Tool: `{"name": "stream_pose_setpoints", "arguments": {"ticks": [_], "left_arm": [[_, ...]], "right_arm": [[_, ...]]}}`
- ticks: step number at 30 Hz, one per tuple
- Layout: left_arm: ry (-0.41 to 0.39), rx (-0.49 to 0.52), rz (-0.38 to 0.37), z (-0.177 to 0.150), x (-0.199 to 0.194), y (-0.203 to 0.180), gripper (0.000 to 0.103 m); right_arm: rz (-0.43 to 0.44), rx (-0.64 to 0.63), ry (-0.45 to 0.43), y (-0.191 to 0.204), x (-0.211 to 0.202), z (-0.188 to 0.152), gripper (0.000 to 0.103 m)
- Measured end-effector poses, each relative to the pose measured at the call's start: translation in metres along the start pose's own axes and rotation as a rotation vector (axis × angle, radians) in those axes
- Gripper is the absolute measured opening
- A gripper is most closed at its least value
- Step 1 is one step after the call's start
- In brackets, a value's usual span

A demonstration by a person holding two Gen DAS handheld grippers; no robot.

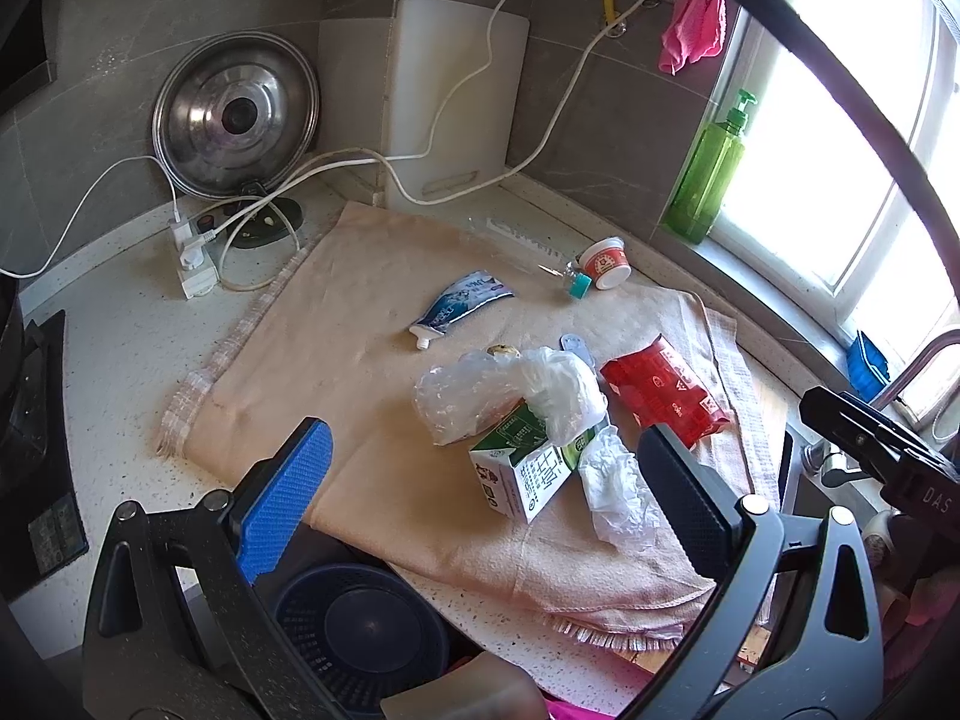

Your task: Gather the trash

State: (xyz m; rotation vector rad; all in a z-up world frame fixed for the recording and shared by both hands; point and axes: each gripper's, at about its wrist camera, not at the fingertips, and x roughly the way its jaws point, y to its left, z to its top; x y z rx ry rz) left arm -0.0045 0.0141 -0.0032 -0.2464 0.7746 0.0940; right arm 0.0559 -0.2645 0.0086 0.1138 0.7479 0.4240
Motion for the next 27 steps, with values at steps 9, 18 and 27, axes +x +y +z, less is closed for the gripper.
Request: {"name": "stream_pose_setpoints", "arguments": {"ticks": [9,18,27], "left_arm": [[0.0,-0.001,0.0,-0.001,0.0,0.0,0.103],[0.009,-0.002,0.008,-0.005,0.007,0.0,0.103],[0.034,-0.037,0.021,-0.003,0.021,0.021,0.103]], "right_arm": [[-0.001,0.006,0.012,-0.003,0.003,0.001,0.103],[-0.01,0.015,0.023,-0.008,0.007,0.0,0.103],[-0.016,0.056,0.043,-0.025,0.017,0.0,0.101]]}}
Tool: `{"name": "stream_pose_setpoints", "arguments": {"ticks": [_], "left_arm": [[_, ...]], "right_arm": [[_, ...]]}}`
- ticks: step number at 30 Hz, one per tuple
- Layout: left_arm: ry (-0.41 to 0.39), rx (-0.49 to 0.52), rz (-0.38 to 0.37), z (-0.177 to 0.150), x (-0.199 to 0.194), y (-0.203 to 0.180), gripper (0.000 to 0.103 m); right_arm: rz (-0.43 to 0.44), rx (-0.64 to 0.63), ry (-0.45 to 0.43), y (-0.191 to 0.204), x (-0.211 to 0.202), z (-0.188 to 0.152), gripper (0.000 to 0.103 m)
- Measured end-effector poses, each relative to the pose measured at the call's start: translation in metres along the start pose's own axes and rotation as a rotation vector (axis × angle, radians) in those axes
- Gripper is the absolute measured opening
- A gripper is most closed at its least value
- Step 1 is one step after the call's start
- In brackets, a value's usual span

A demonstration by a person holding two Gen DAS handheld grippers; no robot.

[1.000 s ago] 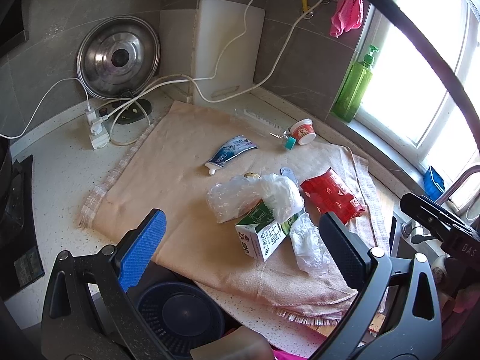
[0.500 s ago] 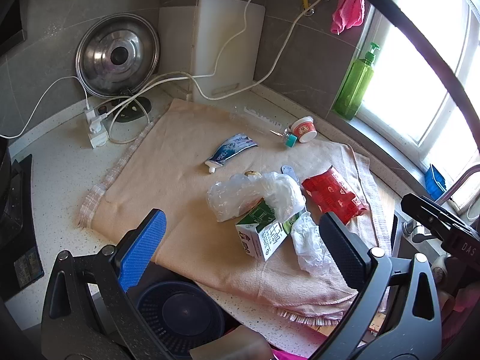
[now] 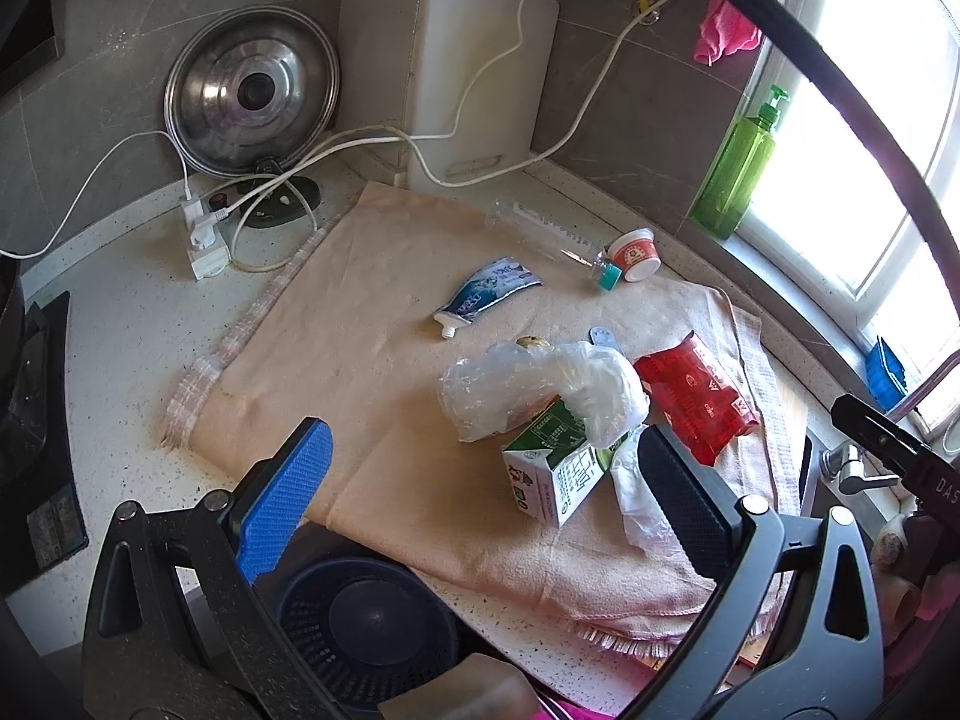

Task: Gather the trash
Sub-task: 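Grasp the clear plastic bag with the left tool while the right tool grasps the crumpled wrapper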

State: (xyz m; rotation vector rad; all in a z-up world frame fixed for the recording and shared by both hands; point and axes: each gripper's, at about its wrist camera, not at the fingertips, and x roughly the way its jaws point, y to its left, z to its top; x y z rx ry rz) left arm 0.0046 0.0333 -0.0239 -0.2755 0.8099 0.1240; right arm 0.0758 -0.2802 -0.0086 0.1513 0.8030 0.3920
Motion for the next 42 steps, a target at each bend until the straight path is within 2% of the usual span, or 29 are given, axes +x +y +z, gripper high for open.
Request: {"name": "stream_pose_setpoints", "arguments": {"ticks": [4,11,19,25,27,30,35,39,42], "left_arm": [[0.032,-0.009,-0.008,0.0,0.012,0.008,0.103],[0.116,-0.051,-0.078,0.001,0.041,0.014,0.1],[0.215,-0.147,-0.152,0.012,0.096,0.027,0.078],[0.306,-0.276,-0.242,0.015,0.139,0.043,0.073],[0.315,-0.273,-0.274,0.017,0.142,0.039,0.073],[0.318,-0.224,-0.28,0.023,0.143,0.026,0.073],[0.34,-0.161,-0.245,0.032,0.158,0.015,0.073],[0.373,-0.163,-0.226,0.034,0.179,0.018,0.073],[0.408,-0.198,-0.244,0.032,0.197,0.024,0.073]], "right_arm": [[0.031,0.024,0.037,-0.011,0.013,-0.005,0.095],[0.087,0.069,0.135,-0.022,0.041,-0.026,0.088],[0.107,0.07,0.207,-0.024,0.064,-0.041,0.086],[0.116,0.055,0.233,-0.025,0.076,-0.046,0.084],[0.123,0.051,0.243,-0.025,0.08,-0.048,0.081],[0.129,0.047,0.261,-0.023,0.087,-0.05,0.079],[0.136,0.038,0.285,-0.019,0.097,-0.054,0.078],[0.136,0.014,0.294,-0.014,0.105,-0.054,0.078],[0.138,0.005,0.305,-0.012,0.112,-0.053,0.078]]}}
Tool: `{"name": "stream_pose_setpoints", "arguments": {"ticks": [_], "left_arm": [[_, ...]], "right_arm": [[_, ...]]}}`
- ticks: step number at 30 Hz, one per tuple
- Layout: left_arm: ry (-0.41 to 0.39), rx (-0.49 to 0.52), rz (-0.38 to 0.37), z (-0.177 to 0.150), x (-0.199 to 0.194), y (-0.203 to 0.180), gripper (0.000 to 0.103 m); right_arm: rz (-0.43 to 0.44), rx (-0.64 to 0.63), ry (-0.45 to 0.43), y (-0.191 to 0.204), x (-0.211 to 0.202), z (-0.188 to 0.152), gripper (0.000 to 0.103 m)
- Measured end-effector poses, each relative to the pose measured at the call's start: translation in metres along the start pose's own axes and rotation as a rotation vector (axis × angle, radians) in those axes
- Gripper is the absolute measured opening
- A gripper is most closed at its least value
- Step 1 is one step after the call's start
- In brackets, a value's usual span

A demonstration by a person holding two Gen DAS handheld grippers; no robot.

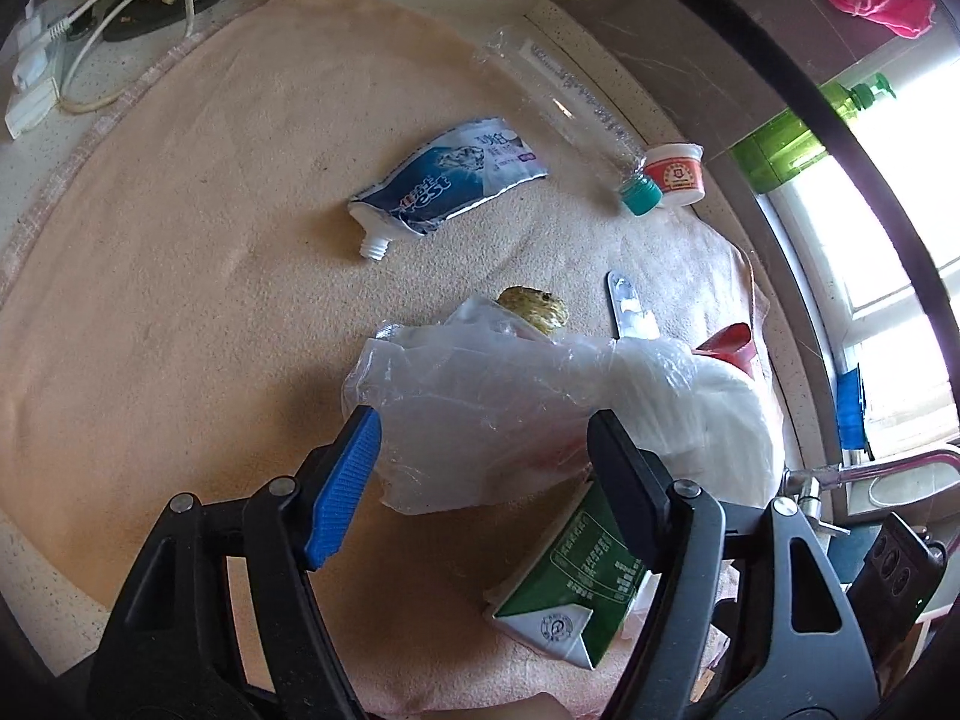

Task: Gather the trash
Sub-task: 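Grasp the clear plastic bag with the left tool while the right tool grasps the crumpled wrapper, then carry the plastic bag and wrapper in both tools down over the blue wastebasket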

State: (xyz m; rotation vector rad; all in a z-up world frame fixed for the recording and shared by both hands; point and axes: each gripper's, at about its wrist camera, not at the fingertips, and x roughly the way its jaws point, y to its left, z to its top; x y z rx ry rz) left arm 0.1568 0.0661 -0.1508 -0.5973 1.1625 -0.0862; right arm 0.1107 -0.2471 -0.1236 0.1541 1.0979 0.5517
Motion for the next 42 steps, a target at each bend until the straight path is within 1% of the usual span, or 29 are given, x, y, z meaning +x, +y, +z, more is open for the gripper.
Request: {"name": "stream_pose_setpoints", "arguments": {"ticks": [3,5,7,8,10,11,13,14,15,17,18,19,20,21,22,23,24,26,27,30,32,33,35,36,37,38,39,40,42], "left_arm": [[0.017,-0.031,-0.04,0.002,0.007,0.007,0.073],[0.012,-0.04,-0.059,0.003,0.008,0.009,0.071],[0.012,-0.044,-0.083,0.004,0.008,0.008,0.057],[0.013,-0.042,-0.094,0.004,0.009,0.006,0.051],[0.013,-0.033,-0.104,0.005,0.011,0.003,0.029],[0.01,-0.03,-0.109,0.005,0.011,0.001,0.026],[0.003,-0.016,-0.113,0.005,0.009,-0.002,0.014],[-0.002,-0.009,-0.113,0.005,0.009,-0.004,0.012],[-0.005,-0.005,-0.117,0.006,0.009,-0.006,0.006],[-0.015,-0.003,-0.126,0.006,0.007,-0.007,0.005],[-0.021,-0.003,-0.129,0.006,0.006,-0.007,0.003],[-0.029,-0.002,-0.135,0.007,0.005,-0.006,0.003],[-0.035,-0.002,-0.139,0.007,0.002,-0.006,0.002],[-0.043,-0.002,-0.142,0.007,-0.002,-0.005,0.002],[-0.052,-0.001,-0.146,0.007,-0.007,-0.004,0.001],[-0.061,0.002,-0.15,0.007,-0.011,-0.004,0.001],[-0.073,0.004,-0.151,0.007,-0.017,-0.004,0.001],[-0.095,0.015,-0.153,0.007,-0.027,-0.004,0.001],[-0.104,0.02,-0.158,0.006,-0.034,-0.003,0.0],[-0.135,0.031,-0.175,0.004,-0.049,-0.001,0.0],[-0.153,0.053,-0.155,0.004,-0.055,-0.001,0.0],[-0.156,0.07,-0.146,0.005,-0.056,-0.002,0.0],[-0.128,0.073,-0.148,0.008,-0.052,0.0,0.0],[-0.108,0.069,-0.14,0.012,-0.048,0.001,0.005],[-0.093,0.078,-0.124,0.014,-0.043,0.0,0.021],[-0.093,0.091,-0.095,0.018,-0.039,-0.002,0.032],[-0.103,0.12,-0.071,0.02,-0.034,-0.006,0.048],[-0.103,0.161,-0.054,0.024,-0.029,-0.011,0.057],[-0.075,0.223,-0.017,0.029,-0.016,-0.023,0.058]], "right_arm": [[0.001,-0.004,0.01,0.001,0.006,0.002,0.078],[0.001,-0.009,0.017,0.002,0.011,0.004,0.078],[-0.003,-0.012,0.027,0.003,0.018,0.005,0.078],[-0.005,-0.012,0.033,0.003,0.02,0.005,0.078],[-0.003,-0.009,0.048,0.003,0.027,0.006,0.075],[0.0,-0.009,0.056,0.003,0.029,0.006,0.074],[0.004,-0.013,0.066,0.004,0.033,0.005,0.071],[0.001,-0.018,0.072,0.006,0.035,0.005,0.067],[0.001,-0.021,0.077,0.006,0.037,0.004,0.065],[0.001,-0.025,0.09,0.007,0.041,0.003,0.05],[-0.001,-0.027,0.097,0.007,0.043,0.003,0.045],[-0.002,-0.027,0.101,0.008,0.044,0.003,0.034],[0.0,-0.024,0.102,0.008,0.045,0.003,0.028],[0.007,-0.018,0.1,0.007,0.044,0.003,0.027],[0.012,-0.012,0.097,0.007,0.043,0.003,0.023],[0.016,-0.008,0.092,0.007,0.041,0.003,0.018],[0.019,-0.005,0.086,0.007,0.038,0.003,0.016],[0.027,0.001,0.077,0.007,0.033,0.003,0.007],[0.025,0.003,0.071,0.008,0.031,0.003,0.005],[0.022,0.008,0.061,0.009,0.025,0.003,0.005],[0.018,0.012,0.058,0.008,0.021,0.002,0.004],[0.013,0.016,0.057,0.007,0.021,0.001,0.004],[0.013,0.033,0.054,0.004,0.019,-0.001,0.004],[0.015,0.043,0.052,0.003,0.017,-0.002,0.004],[0.018,0.049,0.049,0.003,0.015,-0.002,0.004],[0.02,0.051,0.045,0.002,0.013,-0.003,0.004],[0.02,0.051,0.041,0.002,0.01,-0.005,0.004],[0.02,0.049,0.031,0.003,0.007,-0.005,0.004],[0.021,0.049,0.018,0.003,0.001,-0.005,0.004]]}}
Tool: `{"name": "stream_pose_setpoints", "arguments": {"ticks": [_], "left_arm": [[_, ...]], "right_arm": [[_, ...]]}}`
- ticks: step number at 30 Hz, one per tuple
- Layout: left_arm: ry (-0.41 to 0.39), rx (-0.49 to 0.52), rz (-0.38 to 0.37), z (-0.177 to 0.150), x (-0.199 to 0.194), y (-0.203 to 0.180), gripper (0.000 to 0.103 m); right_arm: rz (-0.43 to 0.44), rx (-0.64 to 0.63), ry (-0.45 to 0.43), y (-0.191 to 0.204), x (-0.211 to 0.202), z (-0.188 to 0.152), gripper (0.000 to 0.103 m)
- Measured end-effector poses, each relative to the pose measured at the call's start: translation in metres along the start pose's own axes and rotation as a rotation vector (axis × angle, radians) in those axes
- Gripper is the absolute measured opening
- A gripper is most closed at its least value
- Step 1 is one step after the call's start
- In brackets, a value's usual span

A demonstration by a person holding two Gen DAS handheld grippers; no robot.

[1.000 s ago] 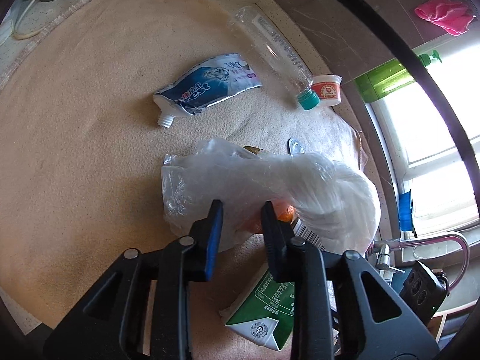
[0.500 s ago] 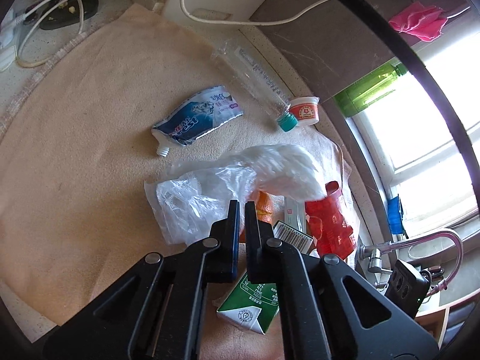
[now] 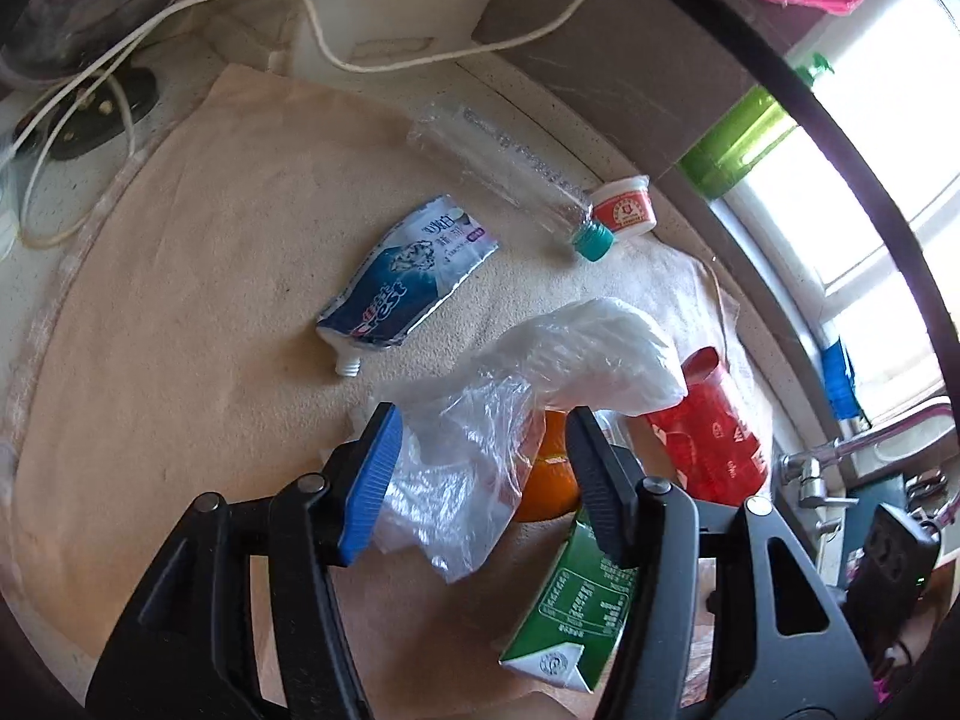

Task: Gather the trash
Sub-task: 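Carry the plastic bag and wrapper in both tools down over the blue wastebasket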

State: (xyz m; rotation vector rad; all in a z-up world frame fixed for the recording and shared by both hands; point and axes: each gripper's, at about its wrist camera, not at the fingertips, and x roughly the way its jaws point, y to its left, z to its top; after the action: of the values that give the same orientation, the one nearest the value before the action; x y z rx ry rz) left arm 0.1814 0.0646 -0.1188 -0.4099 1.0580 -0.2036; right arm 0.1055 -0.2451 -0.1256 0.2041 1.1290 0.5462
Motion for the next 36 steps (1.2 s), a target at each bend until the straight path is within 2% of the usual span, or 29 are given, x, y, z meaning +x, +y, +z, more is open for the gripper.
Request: {"name": "stream_pose_setpoints", "arguments": {"ticks": [5,7,9,12,14,19,24,29,36], "left_arm": [[0.065,0.153,0.104,0.012,0.034,-0.024,0.059],[0.099,0.177,0.113,0.015,0.046,-0.026,0.059],[0.112,0.159,0.102,0.019,0.053,-0.021,0.058],[0.118,0.116,0.064,0.022,0.057,-0.01,0.026],[0.107,0.094,0.028,0.022,0.054,-0.005,0.021],[0.029,0.042,-0.023,0.019,0.021,0.005,0.02],[-0.04,0.012,-0.028,0.008,-0.021,0.013,0.02],[-0.088,-0.002,-0.006,-0.021,-0.06,0.022,0.02],[-0.111,-0.042,0.019,-0.077,-0.101,0.04,0.02]], "right_arm": [[0.002,-0.004,-0.044,0.002,-0.017,0.004,0.004],[0.003,0.001,-0.062,0.001,-0.023,0.004,0.004],[0.001,0.014,-0.073,-0.001,-0.027,0.005,0.004],[-0.007,0.028,-0.081,-0.004,-0.029,0.004,0.004],[-0.012,0.038,-0.081,-0.007,-0.03,0.003,0.004],[-0.013,0.059,-0.091,-0.01,-0.035,0.003,0.004],[-0.005,0.043,-0.104,0.0,-0.041,0.005,0.004],[0.014,0.017,-0.109,0.017,-0.046,-0.001,0.004],[0.052,-0.021,-0.103,0.047,-0.05,-0.022,0.004]]}}
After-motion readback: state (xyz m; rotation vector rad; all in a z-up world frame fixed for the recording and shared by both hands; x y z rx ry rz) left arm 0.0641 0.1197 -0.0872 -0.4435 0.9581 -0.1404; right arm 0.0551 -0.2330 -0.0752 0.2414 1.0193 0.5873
